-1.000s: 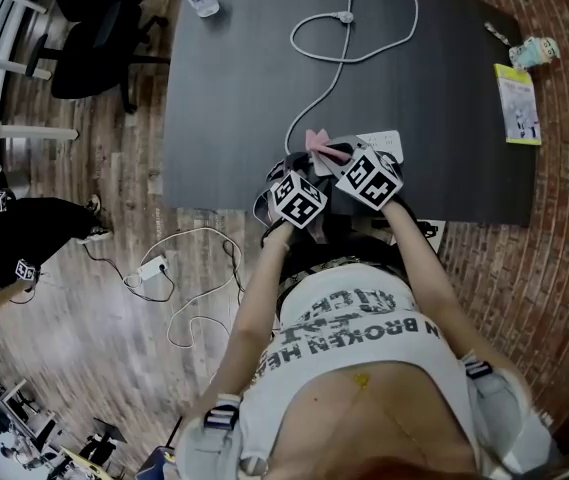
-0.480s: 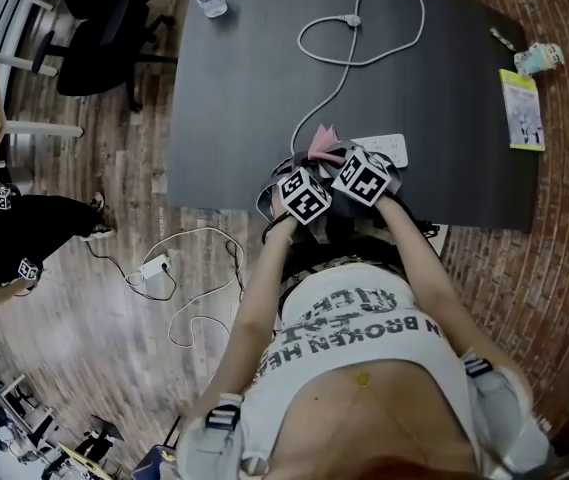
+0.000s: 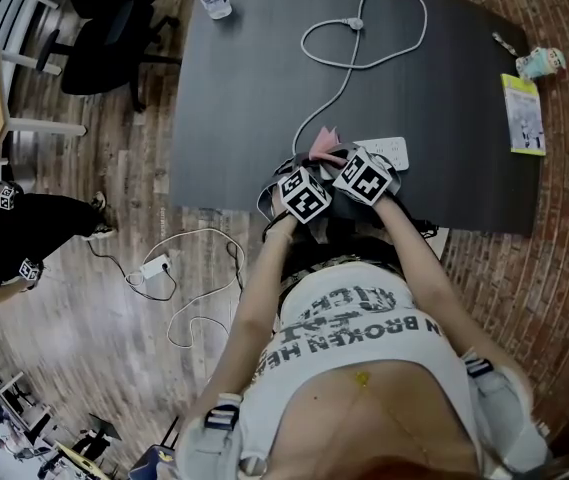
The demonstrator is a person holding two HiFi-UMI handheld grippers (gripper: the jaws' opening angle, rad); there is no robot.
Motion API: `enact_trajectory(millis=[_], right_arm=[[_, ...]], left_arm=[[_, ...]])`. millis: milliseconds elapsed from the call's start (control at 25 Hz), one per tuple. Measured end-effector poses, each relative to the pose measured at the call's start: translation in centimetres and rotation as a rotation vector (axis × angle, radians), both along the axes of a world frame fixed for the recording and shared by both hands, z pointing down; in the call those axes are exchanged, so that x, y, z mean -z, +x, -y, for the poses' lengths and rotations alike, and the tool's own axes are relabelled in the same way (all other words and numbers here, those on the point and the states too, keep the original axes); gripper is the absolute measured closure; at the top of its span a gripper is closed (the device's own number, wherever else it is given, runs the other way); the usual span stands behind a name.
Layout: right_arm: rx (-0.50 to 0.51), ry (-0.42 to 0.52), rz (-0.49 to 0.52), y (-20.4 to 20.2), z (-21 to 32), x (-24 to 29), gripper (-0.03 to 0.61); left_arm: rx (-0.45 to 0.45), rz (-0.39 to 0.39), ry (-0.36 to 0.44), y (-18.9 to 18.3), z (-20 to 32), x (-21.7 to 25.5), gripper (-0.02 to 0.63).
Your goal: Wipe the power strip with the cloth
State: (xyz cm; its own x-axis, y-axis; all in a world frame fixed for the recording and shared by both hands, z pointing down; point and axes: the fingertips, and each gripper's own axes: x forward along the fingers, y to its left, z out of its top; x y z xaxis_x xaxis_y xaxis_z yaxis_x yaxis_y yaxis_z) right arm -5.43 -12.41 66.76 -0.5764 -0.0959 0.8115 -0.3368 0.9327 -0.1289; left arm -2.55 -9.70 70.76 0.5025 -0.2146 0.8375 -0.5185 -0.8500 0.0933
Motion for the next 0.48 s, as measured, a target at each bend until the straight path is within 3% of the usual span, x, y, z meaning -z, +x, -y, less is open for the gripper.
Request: enact_trajectory(millis=[480], right_arm=[[-0.004,0.045,-0.032,1.3,0.5,0.0,0.561]], left_arm=[[0.004,-0.001,-0.001,0.0,0.0,0.0,0.339]])
